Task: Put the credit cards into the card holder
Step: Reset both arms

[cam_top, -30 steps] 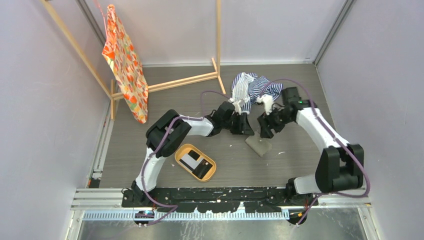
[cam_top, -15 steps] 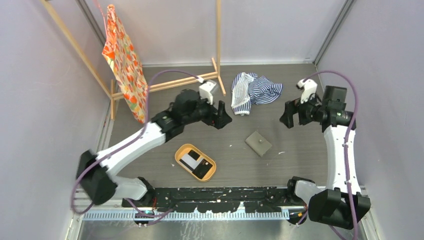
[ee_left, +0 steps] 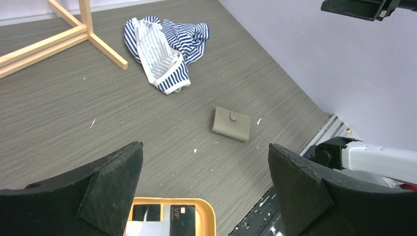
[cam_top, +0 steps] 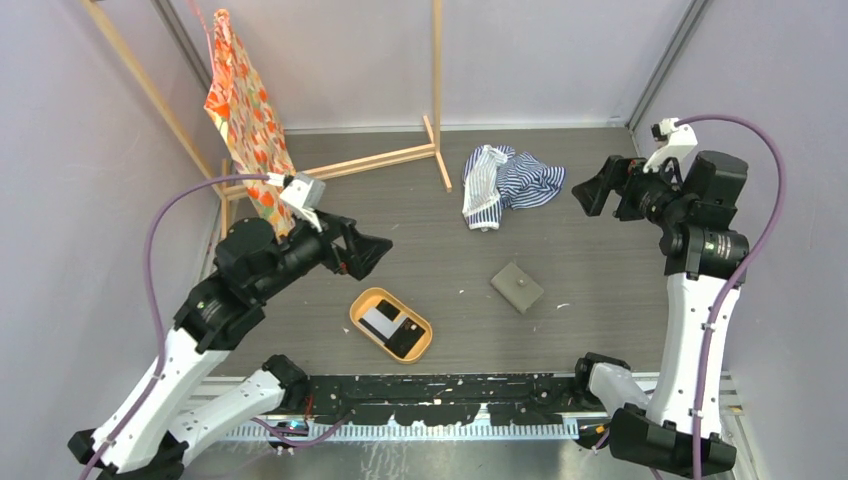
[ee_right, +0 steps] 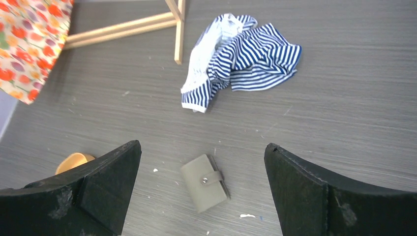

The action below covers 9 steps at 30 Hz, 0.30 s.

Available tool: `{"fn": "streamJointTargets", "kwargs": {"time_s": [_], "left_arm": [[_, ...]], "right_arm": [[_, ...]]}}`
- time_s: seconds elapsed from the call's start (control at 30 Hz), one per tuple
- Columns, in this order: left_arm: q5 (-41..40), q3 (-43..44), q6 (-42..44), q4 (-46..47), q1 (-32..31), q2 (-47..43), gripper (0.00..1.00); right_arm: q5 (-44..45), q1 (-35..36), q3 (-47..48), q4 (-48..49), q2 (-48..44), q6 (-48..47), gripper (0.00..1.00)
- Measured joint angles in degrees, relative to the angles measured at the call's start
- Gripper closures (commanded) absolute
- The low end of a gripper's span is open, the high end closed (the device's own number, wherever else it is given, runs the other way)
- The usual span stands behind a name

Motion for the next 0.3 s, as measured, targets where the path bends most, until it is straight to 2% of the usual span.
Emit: {"fn": "streamJointTargets", "kwargs": {"time_s": [0.3], "left_arm": [[0.1, 2.8, -2.3, -8.8, 0.0, -2.7, 0.0]], "right_arm": [[-1.9, 0.0, 2.9, -0.6, -2.8, 5.2, 0.0]]}}
